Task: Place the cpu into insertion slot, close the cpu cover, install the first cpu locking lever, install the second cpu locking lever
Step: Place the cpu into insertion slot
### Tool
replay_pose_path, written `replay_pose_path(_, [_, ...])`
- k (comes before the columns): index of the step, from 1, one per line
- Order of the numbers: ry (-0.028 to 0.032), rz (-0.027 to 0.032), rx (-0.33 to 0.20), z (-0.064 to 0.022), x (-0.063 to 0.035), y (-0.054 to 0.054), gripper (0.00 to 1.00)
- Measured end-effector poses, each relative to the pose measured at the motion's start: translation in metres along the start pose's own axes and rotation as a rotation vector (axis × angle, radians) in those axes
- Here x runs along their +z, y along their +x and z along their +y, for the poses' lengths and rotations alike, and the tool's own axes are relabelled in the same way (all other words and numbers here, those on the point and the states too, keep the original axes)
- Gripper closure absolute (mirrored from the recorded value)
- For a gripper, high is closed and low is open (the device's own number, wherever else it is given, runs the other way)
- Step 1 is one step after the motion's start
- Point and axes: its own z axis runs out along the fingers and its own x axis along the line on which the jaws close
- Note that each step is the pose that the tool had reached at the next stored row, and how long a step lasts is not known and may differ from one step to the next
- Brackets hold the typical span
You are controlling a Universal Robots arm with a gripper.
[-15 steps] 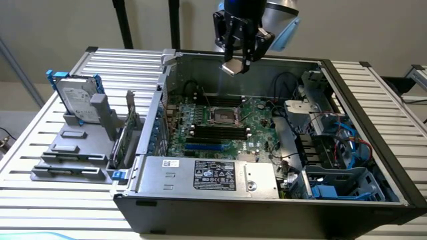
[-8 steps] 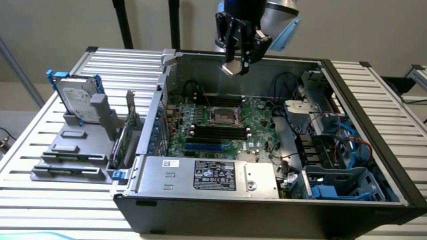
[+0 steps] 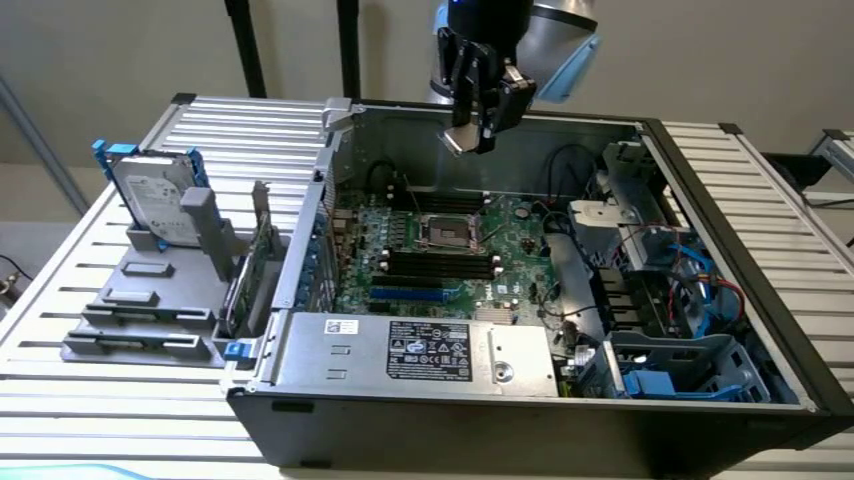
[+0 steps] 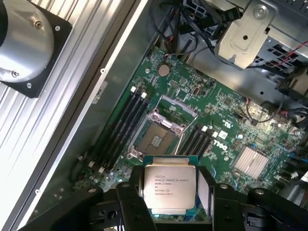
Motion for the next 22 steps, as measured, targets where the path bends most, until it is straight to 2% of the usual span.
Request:
replay_pose_path(10, [0.0099,-0.0006,0.149,-0.0003,0.0061,-0.0001,0.45])
replay_pose_path(17, [0.0108,-0.0026,0.226,0.0,0.0088,0.0003,0.45])
replay_pose_path(22, [0.0104,-0.0037,0.26,0.0028,0.0105,0.0011,0.45])
